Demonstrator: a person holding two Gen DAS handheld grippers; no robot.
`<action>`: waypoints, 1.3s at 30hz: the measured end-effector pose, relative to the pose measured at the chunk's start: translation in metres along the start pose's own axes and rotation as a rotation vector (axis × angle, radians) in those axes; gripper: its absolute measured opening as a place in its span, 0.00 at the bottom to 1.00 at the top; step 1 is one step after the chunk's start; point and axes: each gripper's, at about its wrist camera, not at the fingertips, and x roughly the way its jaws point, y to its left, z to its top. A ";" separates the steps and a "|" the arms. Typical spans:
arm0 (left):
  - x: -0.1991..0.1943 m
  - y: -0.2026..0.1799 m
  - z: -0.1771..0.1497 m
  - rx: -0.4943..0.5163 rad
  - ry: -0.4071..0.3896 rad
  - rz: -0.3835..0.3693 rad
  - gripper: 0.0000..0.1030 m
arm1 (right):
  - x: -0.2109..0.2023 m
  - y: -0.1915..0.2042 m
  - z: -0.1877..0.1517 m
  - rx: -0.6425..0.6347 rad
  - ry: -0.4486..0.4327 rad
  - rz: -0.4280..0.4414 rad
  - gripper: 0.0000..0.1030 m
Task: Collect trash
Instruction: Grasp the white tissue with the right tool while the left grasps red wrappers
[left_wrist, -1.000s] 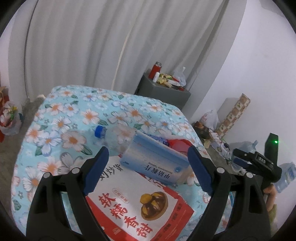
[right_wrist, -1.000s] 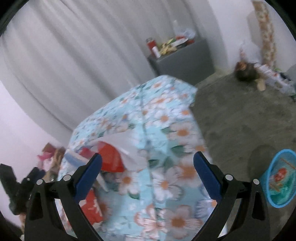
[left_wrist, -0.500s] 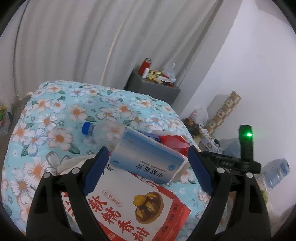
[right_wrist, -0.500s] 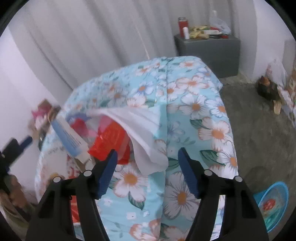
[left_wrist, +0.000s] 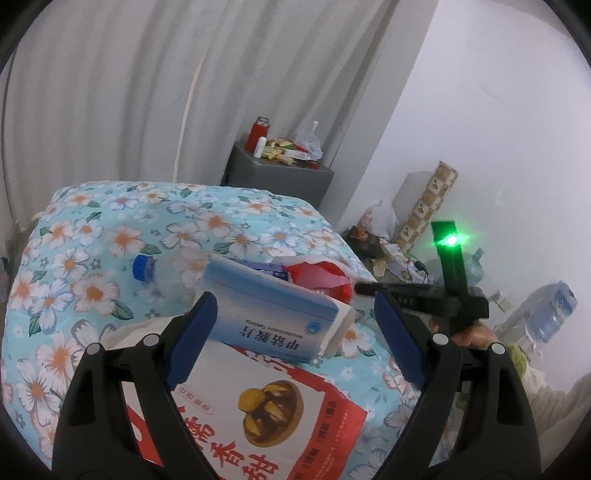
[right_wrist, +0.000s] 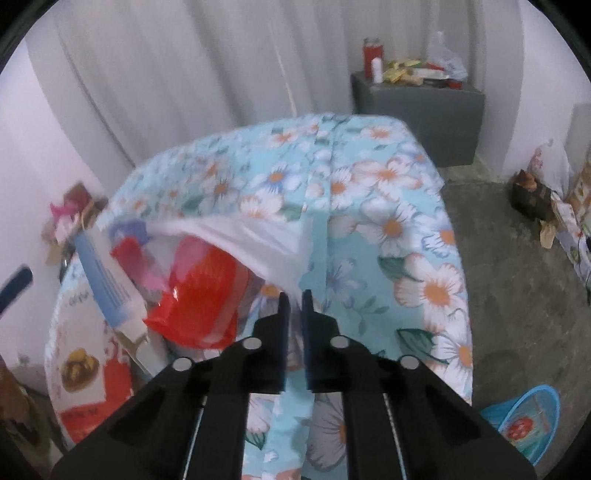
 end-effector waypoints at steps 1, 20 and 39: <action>0.000 -0.002 0.000 0.008 0.003 0.000 0.80 | -0.006 -0.002 0.001 0.017 -0.025 0.004 0.05; 0.018 -0.072 -0.007 0.195 0.046 -0.051 0.80 | -0.094 -0.072 -0.051 0.341 -0.219 0.144 0.05; 0.121 -0.154 -0.016 0.471 0.221 0.033 0.49 | -0.089 -0.119 -0.087 0.478 -0.219 0.211 0.05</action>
